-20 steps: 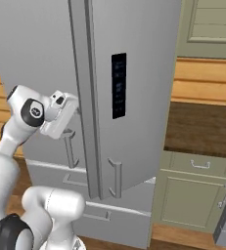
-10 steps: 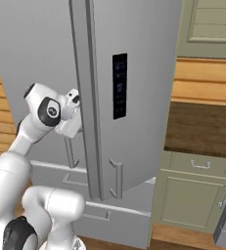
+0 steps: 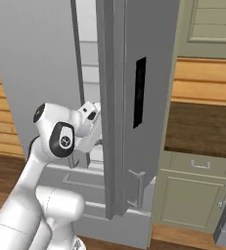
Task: Take the strawberry from the fridge and place it on top of the pancake, located on the dining counter.
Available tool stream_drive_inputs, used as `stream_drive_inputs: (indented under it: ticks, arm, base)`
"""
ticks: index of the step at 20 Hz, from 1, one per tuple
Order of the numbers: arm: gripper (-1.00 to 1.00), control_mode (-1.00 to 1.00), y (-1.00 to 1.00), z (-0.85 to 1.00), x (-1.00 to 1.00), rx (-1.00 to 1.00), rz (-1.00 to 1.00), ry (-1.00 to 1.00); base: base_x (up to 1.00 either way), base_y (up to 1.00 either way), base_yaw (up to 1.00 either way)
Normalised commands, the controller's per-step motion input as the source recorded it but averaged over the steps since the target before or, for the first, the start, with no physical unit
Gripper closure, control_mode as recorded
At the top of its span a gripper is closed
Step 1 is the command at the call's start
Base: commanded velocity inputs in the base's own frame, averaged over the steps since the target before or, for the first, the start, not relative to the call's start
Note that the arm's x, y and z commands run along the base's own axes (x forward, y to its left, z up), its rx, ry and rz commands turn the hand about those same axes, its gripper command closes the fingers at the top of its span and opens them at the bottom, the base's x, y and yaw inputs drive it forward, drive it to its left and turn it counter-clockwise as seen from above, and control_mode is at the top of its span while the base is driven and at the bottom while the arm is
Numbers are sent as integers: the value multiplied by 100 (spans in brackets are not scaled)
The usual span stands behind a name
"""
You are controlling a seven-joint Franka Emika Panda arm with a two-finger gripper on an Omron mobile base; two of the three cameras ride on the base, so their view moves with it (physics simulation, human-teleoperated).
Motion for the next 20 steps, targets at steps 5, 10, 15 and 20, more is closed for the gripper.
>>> stream_drive_inputs:
  ticks: [5,10,15,20]
  arm:
    - [-100,-100,-98,15,-1,0,0,0]
    - [-100,-100,-100,11,0,0,0,0]
    - [-100,-100,-86,21,0,0,0,0]
    - [-100,-100,-11,3,-36,0,1,-4]
  base:
    - [0,0,0]
    - [0,0,0]
    - [0,0,0]
    - [0,0,0]
